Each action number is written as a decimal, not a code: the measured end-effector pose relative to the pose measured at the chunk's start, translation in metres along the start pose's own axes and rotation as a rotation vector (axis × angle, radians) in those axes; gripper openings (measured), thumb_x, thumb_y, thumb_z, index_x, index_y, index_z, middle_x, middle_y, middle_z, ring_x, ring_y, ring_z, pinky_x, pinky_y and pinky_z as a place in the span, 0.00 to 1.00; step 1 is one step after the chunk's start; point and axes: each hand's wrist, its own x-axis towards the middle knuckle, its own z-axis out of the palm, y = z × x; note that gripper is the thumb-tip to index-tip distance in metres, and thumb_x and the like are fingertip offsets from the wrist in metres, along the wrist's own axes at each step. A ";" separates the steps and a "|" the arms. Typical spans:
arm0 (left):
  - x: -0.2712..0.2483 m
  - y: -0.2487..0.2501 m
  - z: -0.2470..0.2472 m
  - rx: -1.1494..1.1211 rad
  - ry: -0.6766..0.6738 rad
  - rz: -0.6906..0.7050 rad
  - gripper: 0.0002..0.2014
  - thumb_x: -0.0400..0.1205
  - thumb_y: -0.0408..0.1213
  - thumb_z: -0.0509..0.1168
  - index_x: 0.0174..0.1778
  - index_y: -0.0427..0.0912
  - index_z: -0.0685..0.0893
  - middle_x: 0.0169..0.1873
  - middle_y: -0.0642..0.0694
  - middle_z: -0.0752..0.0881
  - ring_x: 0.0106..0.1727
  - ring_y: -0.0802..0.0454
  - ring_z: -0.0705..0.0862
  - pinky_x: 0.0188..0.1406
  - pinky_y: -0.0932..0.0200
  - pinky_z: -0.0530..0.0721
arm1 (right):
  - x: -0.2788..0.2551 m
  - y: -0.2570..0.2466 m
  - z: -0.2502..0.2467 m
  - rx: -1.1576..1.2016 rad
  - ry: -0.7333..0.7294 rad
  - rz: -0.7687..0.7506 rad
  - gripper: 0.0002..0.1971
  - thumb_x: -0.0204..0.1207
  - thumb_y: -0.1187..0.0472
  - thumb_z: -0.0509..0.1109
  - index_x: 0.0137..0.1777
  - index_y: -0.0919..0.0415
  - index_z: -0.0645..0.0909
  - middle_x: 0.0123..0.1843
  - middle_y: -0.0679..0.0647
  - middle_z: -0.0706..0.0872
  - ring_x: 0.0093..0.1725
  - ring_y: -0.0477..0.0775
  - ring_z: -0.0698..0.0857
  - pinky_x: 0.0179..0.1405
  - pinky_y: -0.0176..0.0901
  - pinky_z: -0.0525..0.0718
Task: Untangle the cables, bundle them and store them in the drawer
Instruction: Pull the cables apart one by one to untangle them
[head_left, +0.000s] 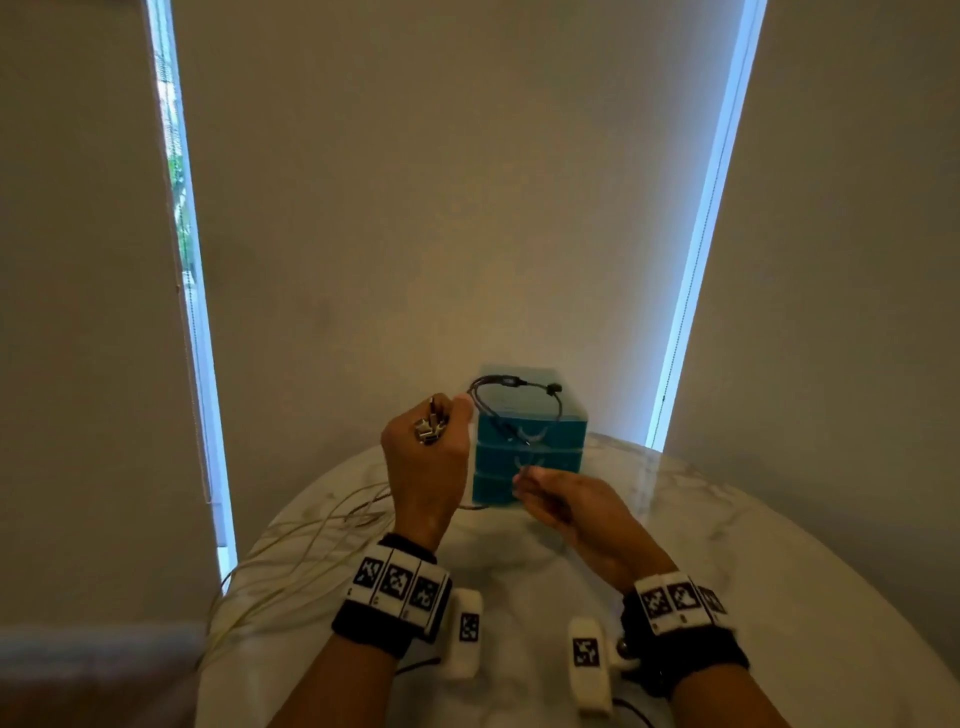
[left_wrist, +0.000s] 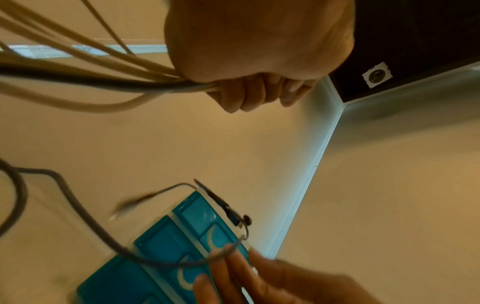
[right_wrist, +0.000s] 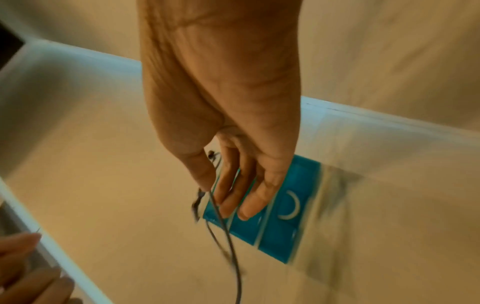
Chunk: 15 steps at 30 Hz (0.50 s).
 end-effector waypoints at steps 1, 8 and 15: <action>-0.001 0.000 0.001 0.000 -0.014 -0.024 0.23 0.88 0.32 0.72 0.26 0.40 0.74 0.20 0.55 0.73 0.25 0.59 0.70 0.27 0.62 0.71 | -0.002 0.007 -0.007 0.059 0.034 0.009 0.12 0.88 0.62 0.72 0.67 0.67 0.88 0.61 0.64 0.95 0.69 0.65 0.91 0.75 0.59 0.87; -0.005 0.000 0.003 -0.009 -0.055 -0.133 0.22 0.88 0.31 0.70 0.28 0.31 0.75 0.20 0.52 0.75 0.25 0.59 0.72 0.28 0.66 0.75 | -0.004 0.016 0.020 -0.116 0.008 0.052 0.23 0.87 0.37 0.69 0.68 0.55 0.85 0.52 0.55 0.97 0.49 0.54 0.93 0.49 0.46 0.85; 0.007 -0.007 -0.005 -0.069 0.017 -0.246 0.19 0.87 0.33 0.71 0.29 0.41 0.79 0.22 0.51 0.74 0.29 0.54 0.72 0.32 0.57 0.74 | 0.009 -0.001 0.058 -0.851 -0.191 0.016 0.48 0.75 0.15 0.53 0.64 0.58 0.89 0.33 0.53 0.93 0.23 0.44 0.82 0.32 0.38 0.86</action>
